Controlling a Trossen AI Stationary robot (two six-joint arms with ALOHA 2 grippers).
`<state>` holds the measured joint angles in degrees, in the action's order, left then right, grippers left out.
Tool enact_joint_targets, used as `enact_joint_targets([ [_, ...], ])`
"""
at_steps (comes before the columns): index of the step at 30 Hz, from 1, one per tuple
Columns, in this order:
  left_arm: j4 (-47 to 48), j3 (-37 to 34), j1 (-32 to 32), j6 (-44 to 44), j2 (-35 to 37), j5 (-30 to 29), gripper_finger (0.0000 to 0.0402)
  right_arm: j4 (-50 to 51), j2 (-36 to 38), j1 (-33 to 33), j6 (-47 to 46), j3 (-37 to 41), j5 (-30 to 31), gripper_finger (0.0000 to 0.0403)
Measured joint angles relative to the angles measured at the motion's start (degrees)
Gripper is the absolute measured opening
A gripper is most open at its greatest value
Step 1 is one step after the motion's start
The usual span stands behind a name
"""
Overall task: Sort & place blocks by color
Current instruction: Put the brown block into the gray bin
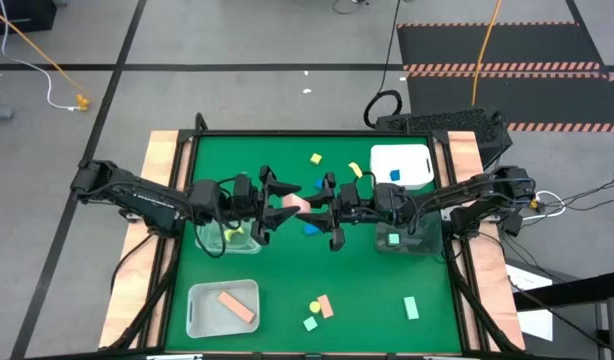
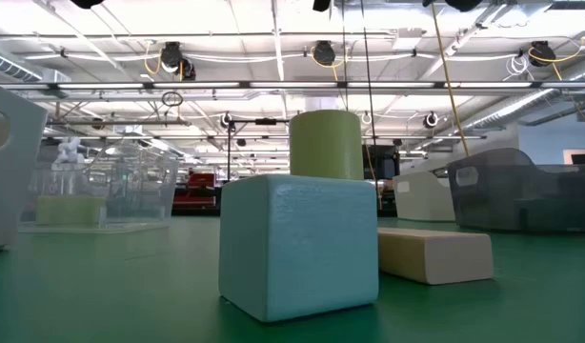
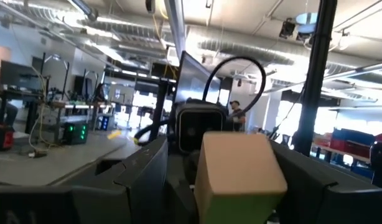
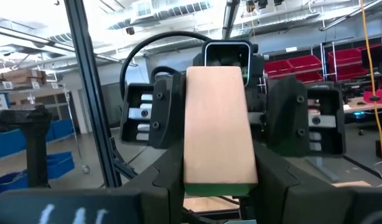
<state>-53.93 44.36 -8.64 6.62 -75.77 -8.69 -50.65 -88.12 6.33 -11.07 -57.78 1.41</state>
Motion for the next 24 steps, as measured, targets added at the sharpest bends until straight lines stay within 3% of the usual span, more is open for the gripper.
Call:
enact_joint_targets([
  [6,0.3,0.0,-0.1,0.8,0.0,-0.1,0.0231,-0.4,0.0,0.0,0.0,0.0,0.0,0.0114],
  [12,0.4,0.0,-0.1,0.4,0.0,2.3,0.0135,-0.1,0.0,0.1,0.0,0.0,0.6,0.0120],
  [17,0.5,0.0,-0.2,1.7,0.0,4.2,0.0134,2.1,0.2,0.5,-1.7,0.0,-0.9,0.0173],
  [24,0.2,0.0,-0.1,2.9,0.0,4.2,0.0134,21.3,6.5,-0.4,-3.7,0.0,-1.8,0.0233],
])
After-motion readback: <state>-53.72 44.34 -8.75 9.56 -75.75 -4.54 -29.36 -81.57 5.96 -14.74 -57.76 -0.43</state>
